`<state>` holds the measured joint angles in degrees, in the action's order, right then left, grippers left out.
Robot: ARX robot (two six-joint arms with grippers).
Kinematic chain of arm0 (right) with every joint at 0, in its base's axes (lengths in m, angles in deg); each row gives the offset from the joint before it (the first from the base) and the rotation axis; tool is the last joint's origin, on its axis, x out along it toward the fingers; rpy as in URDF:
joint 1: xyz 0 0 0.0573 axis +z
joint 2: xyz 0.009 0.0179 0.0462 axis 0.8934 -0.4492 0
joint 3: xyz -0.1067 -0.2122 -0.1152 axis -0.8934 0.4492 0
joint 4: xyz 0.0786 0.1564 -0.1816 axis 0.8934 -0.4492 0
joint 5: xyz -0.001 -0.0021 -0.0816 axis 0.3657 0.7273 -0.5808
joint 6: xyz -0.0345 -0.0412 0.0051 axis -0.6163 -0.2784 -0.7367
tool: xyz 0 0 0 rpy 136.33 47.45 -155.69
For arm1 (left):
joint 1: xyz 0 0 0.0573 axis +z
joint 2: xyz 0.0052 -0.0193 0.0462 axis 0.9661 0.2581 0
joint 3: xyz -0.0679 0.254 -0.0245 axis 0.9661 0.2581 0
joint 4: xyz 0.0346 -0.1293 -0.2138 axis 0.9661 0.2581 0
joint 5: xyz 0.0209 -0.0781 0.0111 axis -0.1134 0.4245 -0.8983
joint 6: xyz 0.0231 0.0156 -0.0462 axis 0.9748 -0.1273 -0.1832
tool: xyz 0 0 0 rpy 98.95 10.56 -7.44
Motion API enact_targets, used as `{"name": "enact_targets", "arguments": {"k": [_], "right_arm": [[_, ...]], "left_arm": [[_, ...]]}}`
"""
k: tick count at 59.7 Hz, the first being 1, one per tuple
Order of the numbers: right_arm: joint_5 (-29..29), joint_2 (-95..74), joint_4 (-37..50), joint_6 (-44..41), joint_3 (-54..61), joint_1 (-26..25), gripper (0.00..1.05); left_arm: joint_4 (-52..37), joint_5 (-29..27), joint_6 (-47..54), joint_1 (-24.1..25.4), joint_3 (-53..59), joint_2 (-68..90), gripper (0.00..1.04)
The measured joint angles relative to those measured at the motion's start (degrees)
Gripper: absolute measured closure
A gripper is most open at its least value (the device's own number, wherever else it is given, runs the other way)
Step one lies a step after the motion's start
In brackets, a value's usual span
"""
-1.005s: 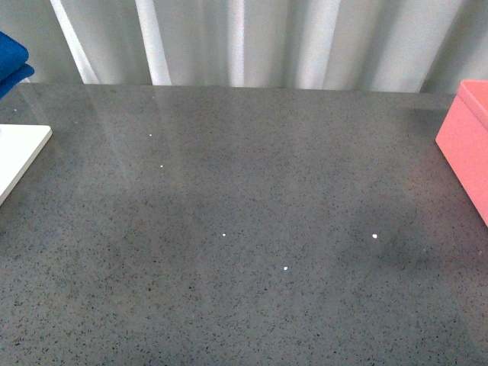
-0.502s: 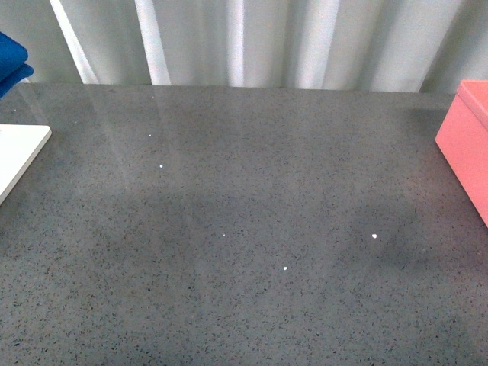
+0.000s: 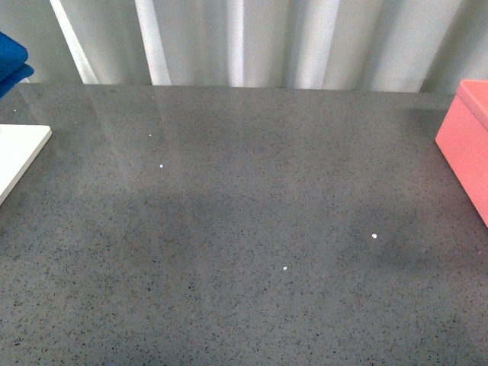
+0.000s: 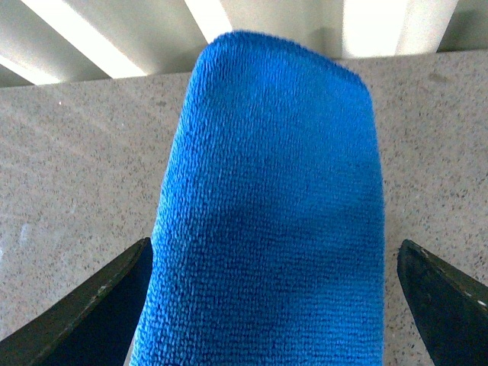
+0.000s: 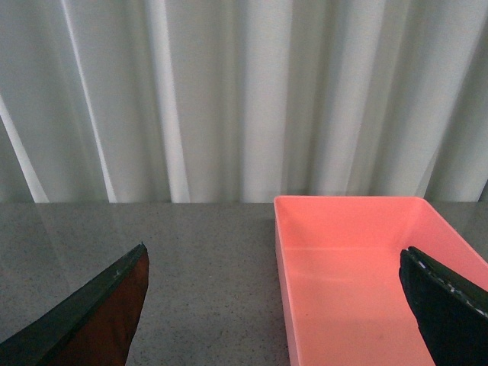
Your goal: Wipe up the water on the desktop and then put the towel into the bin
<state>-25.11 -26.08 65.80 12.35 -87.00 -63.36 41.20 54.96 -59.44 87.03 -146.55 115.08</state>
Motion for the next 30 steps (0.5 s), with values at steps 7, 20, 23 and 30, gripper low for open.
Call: {"name": "enact_targets", "arguments": {"k": [7, 20, 23, 30], "right_arm": [[0.0, 0.0, 0.0, 0.0, 0.0, 0.0, 0.07], [-0.02, 0.0, 0.0, 0.0, 0.0, 0.0, 0.07], [0.0, 0.0, 0.0, 0.0, 0.0, 0.0, 0.07], [0.0, 0.0, 0.0, -0.02, 0.0, 0.0, 0.07]], "left_arm": [[0.02, 0.04, 0.46, 0.0, 0.55, 0.2, 0.07], [-0.28, 0.13, 0.22, -0.26, 2.34, 0.26, 0.2], [-1.2, 0.22, 0.31, -0.52, 3.82, 0.26, 0.33], [-1.75, 0.22, 0.28, -0.55, 4.39, 0.24, 0.51]]}}
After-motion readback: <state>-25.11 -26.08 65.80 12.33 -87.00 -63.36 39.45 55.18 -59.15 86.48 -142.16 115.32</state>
